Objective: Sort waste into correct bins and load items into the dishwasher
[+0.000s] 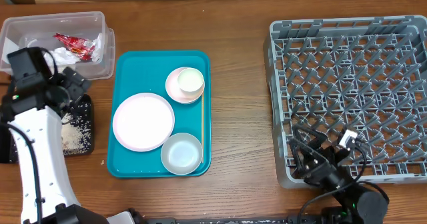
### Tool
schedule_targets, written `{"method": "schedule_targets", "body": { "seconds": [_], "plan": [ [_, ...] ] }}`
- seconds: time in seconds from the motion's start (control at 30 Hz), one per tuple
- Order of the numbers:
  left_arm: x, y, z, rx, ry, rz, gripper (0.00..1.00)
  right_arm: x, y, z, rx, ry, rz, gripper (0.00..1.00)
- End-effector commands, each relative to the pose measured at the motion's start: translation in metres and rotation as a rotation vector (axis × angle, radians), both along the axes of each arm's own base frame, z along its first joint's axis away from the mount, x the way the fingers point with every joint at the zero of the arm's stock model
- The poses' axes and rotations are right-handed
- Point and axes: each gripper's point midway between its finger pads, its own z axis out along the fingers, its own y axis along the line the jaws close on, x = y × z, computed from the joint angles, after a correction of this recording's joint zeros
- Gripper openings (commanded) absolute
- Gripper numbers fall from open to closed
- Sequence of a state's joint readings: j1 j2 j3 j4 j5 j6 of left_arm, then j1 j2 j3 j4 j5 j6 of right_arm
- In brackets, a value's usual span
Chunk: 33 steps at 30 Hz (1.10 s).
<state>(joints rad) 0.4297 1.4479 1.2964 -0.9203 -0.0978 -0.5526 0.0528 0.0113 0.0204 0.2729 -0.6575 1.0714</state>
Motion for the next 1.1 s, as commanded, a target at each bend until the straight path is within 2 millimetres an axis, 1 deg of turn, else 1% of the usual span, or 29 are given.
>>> {"method": "schedule_targets", "body": {
  "seconds": [0.0,0.1,0.17,0.23,0.27,0.33,0.4,0.57,0.63,0.7,0.73,0.8,0.87,0.93,0.97,1.0,1.03,1.07],
  "plan": [
    [-0.008,0.011,-0.001,-0.063,-0.02,0.064,1.0,-0.021,0.009,0.031,0.029,-0.031,0.092,0.99],
    [-0.014,0.015,-0.002,-0.097,-0.024,0.082,1.0,-0.026,0.001,0.064,0.007,-0.084,0.024,0.99],
    [-0.015,0.017,-0.002,-0.094,-0.022,0.089,1.0,-0.026,-0.003,0.08,-0.049,-0.099,-0.036,0.99],
    [-0.015,0.017,-0.002,-0.093,-0.023,0.089,1.0,-0.026,-0.004,0.094,-0.159,-0.116,-0.076,0.99],
    [-0.015,0.017,-0.002,-0.093,-0.023,0.088,1.0,-0.026,-0.004,0.099,-0.242,-0.125,-0.09,0.99],
    [-0.015,0.017,-0.002,-0.093,-0.023,0.088,1.0,-0.021,-0.003,0.107,-0.371,-0.098,-0.099,0.99],
    [-0.015,0.017,-0.002,-0.093,-0.023,0.088,1.0,-0.014,-0.003,0.117,-0.468,-0.048,-0.087,0.99],
    [-0.015,0.017,-0.002,-0.093,-0.023,0.088,1.0,0.002,0.001,0.146,-0.57,0.015,-0.042,0.99],
    [-0.015,0.017,-0.002,-0.093,-0.023,0.088,1.0,0.008,0.008,0.157,-0.578,0.034,-0.002,0.99],
    [-0.015,0.017,-0.002,-0.093,-0.023,0.088,1.0,0.011,0.02,0.163,-0.582,0.045,0.058,0.99],
    [-0.015,0.017,-0.002,-0.093,-0.023,0.088,1.0,0.015,0.039,0.162,-0.601,0.068,0.131,0.99],
    [-0.015,0.017,-0.002,-0.093,-0.023,0.088,1.0,0.019,0.058,0.149,-0.662,0.09,0.179,0.99],
    [-0.015,0.017,-0.002,-0.093,-0.023,0.088,1.0,0.026,0.076,0.128,-0.736,0.145,0.177,0.99],
    [-0.015,0.017,-0.002,-0.093,-0.023,0.088,1.0,0.031,0.102,0.102,-0.832,0.196,0.17,0.99],
    [-0.015,0.017,-0.002,-0.093,-0.023,0.088,1.0,0.031,0.119,0.088,-0.883,0.216,0.162,0.99],
    [-0.015,0.017,-0.002,-0.093,-0.023,0.088,1.0,0.03,0.128,0.081,-0.91,0.221,0.163,0.99],
    [-0.015,0.017,-0.002,-0.093,-0.023,0.088,1.0,0.027,0.147,0.066,-0.965,0.225,0.166,0.99],
    [-0.015,0.017,-0.002,-0.093,-0.023,0.088,1.0,0.026,0.161,0.053,-1.013,0.229,0.159,0.99]
  ]
}}
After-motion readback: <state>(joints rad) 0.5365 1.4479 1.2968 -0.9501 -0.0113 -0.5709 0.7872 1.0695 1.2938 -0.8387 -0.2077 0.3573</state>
